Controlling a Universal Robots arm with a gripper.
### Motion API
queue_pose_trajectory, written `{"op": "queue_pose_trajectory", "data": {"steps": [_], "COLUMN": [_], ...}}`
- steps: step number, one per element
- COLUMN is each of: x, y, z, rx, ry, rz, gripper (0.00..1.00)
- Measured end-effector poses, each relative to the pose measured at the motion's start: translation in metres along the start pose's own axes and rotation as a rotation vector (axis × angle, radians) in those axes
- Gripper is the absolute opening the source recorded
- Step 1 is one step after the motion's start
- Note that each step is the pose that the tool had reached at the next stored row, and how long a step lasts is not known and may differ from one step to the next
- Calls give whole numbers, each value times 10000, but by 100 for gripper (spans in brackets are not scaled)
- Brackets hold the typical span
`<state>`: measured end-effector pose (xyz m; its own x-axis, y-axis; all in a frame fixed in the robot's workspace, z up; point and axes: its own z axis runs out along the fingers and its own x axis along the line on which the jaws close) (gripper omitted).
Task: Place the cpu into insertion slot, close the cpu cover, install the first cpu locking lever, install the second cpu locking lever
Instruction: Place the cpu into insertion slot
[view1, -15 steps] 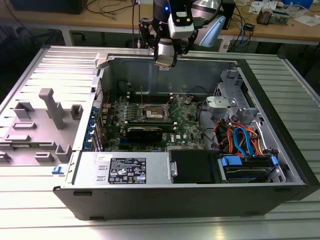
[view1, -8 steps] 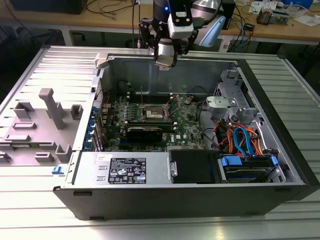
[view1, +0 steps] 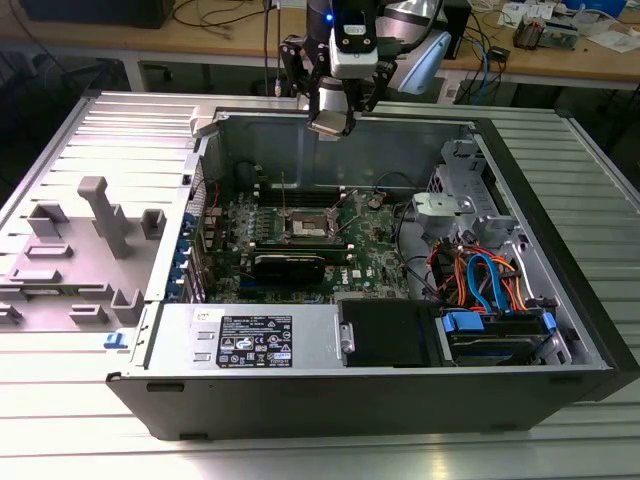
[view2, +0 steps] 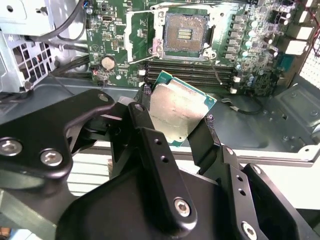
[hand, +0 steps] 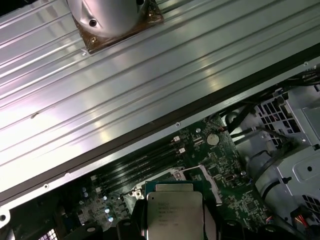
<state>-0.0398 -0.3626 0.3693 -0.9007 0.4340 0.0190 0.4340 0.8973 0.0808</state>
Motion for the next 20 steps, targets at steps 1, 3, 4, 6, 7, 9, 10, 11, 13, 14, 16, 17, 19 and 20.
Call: {"op": "queue_pose_trajectory", "data": {"steps": [1, 3, 4, 6, 7, 9, 10, 11, 13, 14, 16, 17, 19, 20], "x": [0, 0, 0, 0, 0, 0, 0, 0, 0, 0, 0, 0, 0, 0], "y": [0, 0, 0, 0, 0, 0, 0, 0, 0, 0, 0, 0, 0, 0], "z": [1, 0, 0, 1, 0, 1, 0, 0, 0, 1, 1, 1, 1, 1], "rx": [-2, -2, -2, -2, -2, -2, -2, -2, -2, -3, -3, -4, -6, -7], "ry": [-2, -3, -3, -3, -3, -4, -4, -4, -5, -7, -10, -13, -21, -25], "rz": [15, 27, 32, 35, 36, 37, 38, 40, 59, 73, 117, 151, 256, 302], "gripper": [55, 55, 55, 55, 55, 55, 55, 55, 55, 55, 55, 55, 55, 55]}}
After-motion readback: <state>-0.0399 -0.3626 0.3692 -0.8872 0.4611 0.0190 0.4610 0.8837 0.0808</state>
